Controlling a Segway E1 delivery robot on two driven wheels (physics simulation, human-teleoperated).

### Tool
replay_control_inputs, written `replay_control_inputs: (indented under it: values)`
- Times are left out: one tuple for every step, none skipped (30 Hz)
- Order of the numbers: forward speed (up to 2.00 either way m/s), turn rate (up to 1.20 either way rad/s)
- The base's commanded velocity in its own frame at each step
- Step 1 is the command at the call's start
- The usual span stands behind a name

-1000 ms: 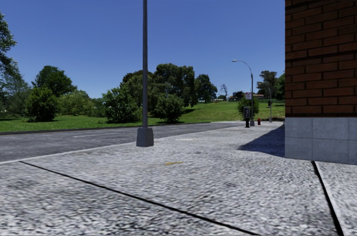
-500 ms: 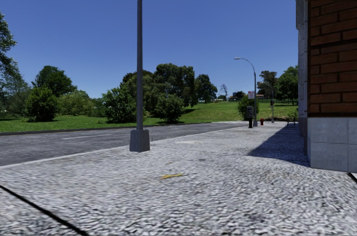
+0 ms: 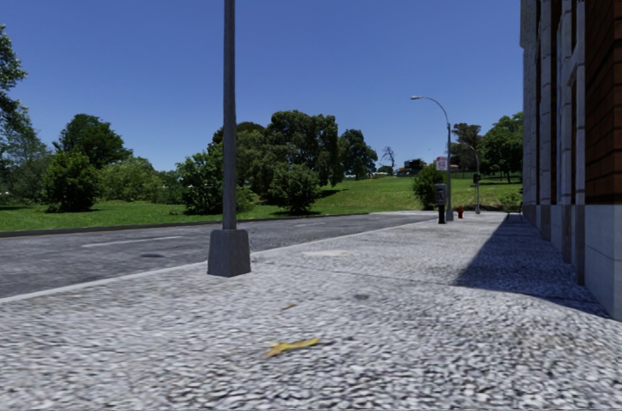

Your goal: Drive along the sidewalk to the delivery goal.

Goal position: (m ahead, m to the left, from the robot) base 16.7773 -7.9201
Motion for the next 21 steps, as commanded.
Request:
replay_control_inputs:
  values:
    - [1.46, -0.32]
    - [1.46, -0.37]
    - [1.46, -0.40]
    - [1.46, -0.43]
    - [1.46, -0.47]
    - [1.46, -0.47]
    - [1.46, -0.48]
    - [1.46, -0.48]
    - [1.46, -0.48]
    - [1.46, -0.48]
    - [1.46, -0.39]
    - [1.46, -0.39]
    - [1.46, -0.02]
    - [1.46, 0.00]
    - [1.46, 0.00]
    - [1.46, 0.00]
    - [1.46, 0.00]
    - [1.46, 0.00]
    - [1.46, 0.00]
    - [1.46, 0.00]
    - [1.46, 0.00]
